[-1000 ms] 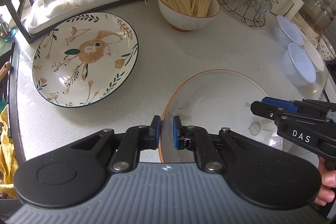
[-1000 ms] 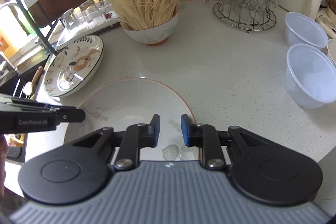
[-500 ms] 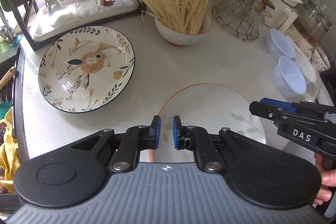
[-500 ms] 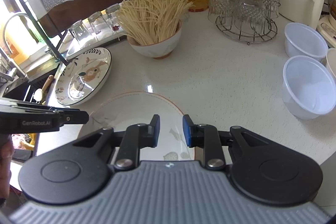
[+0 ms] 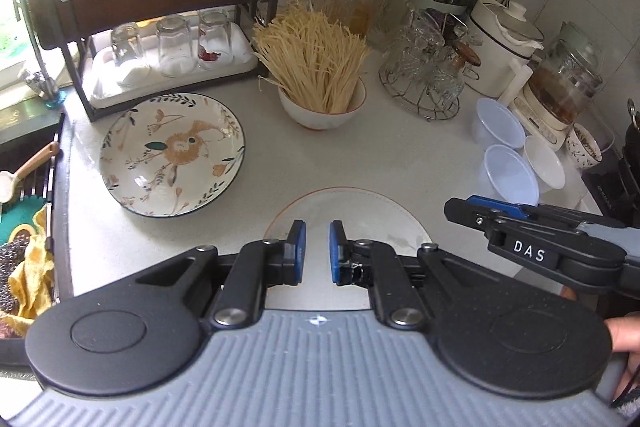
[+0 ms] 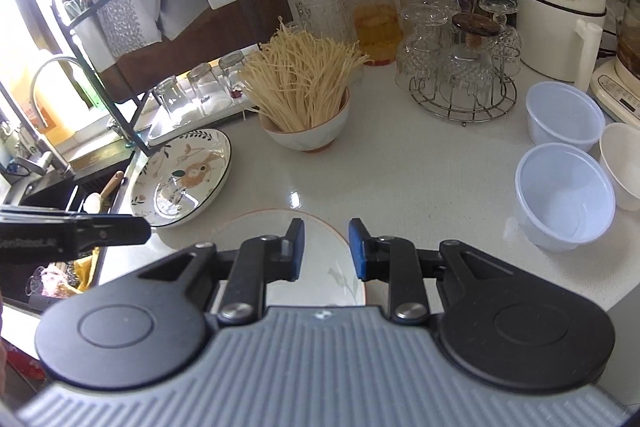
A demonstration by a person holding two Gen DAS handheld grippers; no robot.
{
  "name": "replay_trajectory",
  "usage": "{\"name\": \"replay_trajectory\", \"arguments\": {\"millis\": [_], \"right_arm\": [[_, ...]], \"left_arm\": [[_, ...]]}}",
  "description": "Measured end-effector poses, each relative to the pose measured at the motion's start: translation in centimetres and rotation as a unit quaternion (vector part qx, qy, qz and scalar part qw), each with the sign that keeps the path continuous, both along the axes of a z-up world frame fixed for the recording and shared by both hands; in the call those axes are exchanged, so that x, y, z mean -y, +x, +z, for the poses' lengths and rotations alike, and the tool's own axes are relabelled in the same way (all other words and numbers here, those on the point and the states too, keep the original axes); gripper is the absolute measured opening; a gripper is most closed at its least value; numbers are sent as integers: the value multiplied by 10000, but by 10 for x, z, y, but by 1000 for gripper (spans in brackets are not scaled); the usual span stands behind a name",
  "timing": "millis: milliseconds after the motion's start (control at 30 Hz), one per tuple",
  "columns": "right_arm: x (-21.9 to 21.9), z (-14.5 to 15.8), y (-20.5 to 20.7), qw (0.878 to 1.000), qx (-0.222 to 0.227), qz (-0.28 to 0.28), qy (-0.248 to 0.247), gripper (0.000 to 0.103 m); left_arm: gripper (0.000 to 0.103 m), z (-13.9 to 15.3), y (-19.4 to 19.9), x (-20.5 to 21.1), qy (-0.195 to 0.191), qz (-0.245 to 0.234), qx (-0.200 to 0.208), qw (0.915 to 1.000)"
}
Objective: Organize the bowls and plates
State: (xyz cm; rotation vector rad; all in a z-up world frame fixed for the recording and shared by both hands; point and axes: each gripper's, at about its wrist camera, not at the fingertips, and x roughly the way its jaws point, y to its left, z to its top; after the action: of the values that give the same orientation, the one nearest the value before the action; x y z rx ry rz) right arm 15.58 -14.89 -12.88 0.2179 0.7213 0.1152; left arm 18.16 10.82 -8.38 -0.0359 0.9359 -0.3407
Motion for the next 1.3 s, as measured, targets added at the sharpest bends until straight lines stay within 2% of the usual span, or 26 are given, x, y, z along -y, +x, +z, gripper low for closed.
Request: {"name": "replay_trajectory", "arguments": {"millis": [333, 700, 1033, 1300], "right_arm": [[0, 22, -31, 9990, 278, 336, -40, 28], [3, 40, -58, 9971, 298, 680, 153, 28], [14, 58, -67, 9967, 412, 692, 129, 28], [20, 57, -69, 9956, 394, 829, 170, 28]], "left_arm": [[13, 24, -57, -9, -185, 496, 303, 9981], [13, 44, -106, -13, -416, 975, 510, 9931], [13, 54, -114, -5, -428, 1006, 582, 9923], [13, 50, -110, 7, -390, 959, 587, 9929]]}}
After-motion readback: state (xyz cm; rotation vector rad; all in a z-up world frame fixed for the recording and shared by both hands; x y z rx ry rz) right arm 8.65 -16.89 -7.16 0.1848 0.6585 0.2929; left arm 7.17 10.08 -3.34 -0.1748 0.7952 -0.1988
